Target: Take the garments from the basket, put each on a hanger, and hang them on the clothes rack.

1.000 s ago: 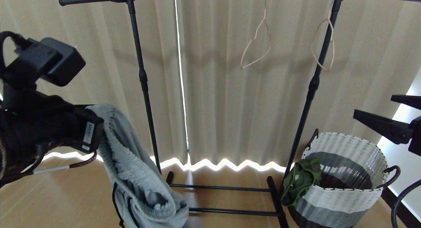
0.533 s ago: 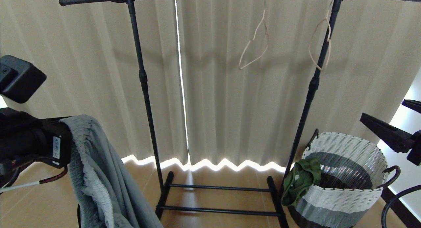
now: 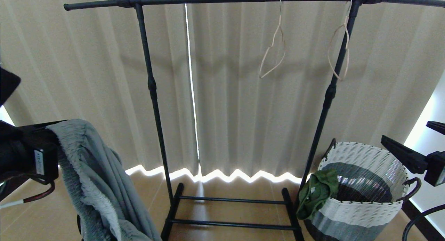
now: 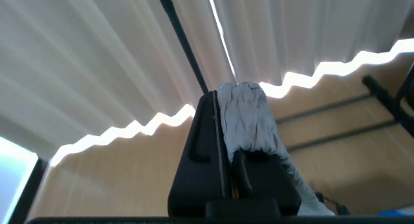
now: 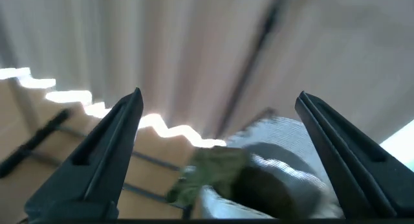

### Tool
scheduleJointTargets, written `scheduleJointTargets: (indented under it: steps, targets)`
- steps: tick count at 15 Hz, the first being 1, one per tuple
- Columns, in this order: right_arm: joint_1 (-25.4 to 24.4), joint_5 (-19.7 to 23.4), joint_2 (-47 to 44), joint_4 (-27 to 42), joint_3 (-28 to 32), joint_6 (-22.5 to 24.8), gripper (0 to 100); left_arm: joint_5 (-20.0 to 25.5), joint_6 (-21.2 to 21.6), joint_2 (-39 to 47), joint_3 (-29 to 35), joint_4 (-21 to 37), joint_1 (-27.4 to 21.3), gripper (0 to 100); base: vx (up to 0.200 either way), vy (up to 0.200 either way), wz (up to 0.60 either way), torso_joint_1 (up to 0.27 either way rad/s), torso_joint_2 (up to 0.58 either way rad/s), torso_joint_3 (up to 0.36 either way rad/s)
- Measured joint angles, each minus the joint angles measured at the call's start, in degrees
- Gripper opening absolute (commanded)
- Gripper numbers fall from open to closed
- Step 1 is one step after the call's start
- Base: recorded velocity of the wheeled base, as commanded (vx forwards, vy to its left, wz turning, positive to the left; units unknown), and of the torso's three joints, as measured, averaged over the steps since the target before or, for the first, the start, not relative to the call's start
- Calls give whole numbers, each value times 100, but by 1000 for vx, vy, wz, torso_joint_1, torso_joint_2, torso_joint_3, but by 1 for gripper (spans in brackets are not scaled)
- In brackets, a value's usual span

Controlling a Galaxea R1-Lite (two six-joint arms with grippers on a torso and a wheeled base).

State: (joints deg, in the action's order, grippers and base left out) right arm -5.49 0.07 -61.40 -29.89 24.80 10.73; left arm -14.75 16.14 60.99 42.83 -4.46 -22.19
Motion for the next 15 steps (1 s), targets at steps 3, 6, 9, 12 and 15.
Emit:
scheduleJointTargets:
  steps: [3, 6, 9, 12, 15]
  targets:
    - [130, 13, 0, 37, -63, 7, 100, 6, 48, -63, -217, 20, -11, 0, 0, 0, 0, 198, -375, -263]
    - [144, 13, -13, 17, -99, 5, 100, 6, 57, -101, -378, -65, -88, 0, 0, 0, 0, 56, -605, -250]
    - [146, 15, -6, 20, -105, 7, 100, 2, 55, -167, -405, -60, -110, 0, 0, 0, 0, 203, -489, -258]
    - [148, 13, -15, 28, -107, 13, 100, 6, 55, -241, -433, -46, -113, 0, 0, 0, 0, 331, -461, -269]
    - [146, 15, -20, 20, -107, 79, 100, 2, 55, -289, -482, -54, -118, 0, 0, 0, 0, 240, -496, -251]
